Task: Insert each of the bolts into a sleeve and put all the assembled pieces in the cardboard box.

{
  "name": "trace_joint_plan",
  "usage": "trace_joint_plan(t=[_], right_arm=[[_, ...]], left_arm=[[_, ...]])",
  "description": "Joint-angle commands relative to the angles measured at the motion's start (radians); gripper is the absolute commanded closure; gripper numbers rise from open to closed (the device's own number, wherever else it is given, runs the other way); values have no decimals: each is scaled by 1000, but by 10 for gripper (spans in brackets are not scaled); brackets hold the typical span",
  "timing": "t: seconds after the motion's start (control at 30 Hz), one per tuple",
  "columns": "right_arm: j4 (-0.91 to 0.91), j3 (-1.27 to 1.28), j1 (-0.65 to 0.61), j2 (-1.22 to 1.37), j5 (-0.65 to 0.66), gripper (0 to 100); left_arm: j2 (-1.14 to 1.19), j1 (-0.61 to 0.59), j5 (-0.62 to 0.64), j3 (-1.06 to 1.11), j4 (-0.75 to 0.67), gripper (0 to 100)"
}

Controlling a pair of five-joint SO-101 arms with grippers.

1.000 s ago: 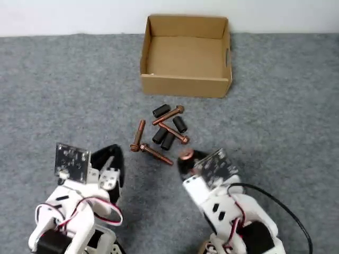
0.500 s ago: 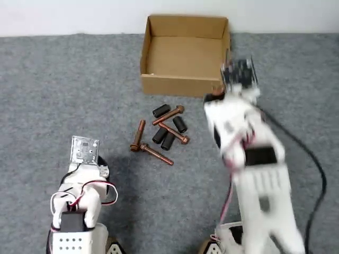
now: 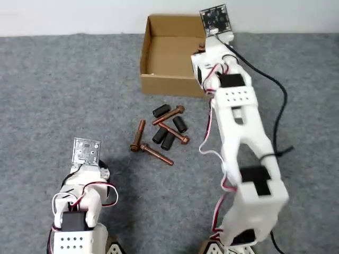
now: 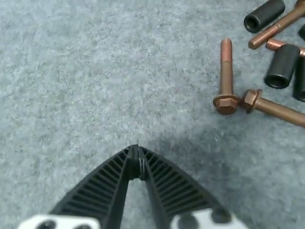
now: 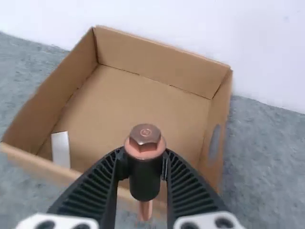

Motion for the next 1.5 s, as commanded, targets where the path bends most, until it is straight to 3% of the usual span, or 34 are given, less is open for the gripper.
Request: trace_joint_plan(t=[0.0, 0.47, 0.67, 0.9, 1.13, 1.47], right_arm=[[-30, -184, 12, 104, -2, 990], [-21, -545, 28, 515, 6, 990], [74, -549, 48, 567, 28, 979], [114, -549, 59, 587, 57, 861], [120, -549, 54, 542, 57, 858], [504, -549, -18, 341, 49, 859]], left_arm=[[-8, -5, -5, -4, 5, 994], [-6, -5, -5, -4, 5, 994], [-3, -6, -5, -4, 6, 994], [-2, -6, -5, -4, 6, 994], [-2, -6, -5, -4, 6, 994], [-6, -51, -5, -4, 6, 994]])
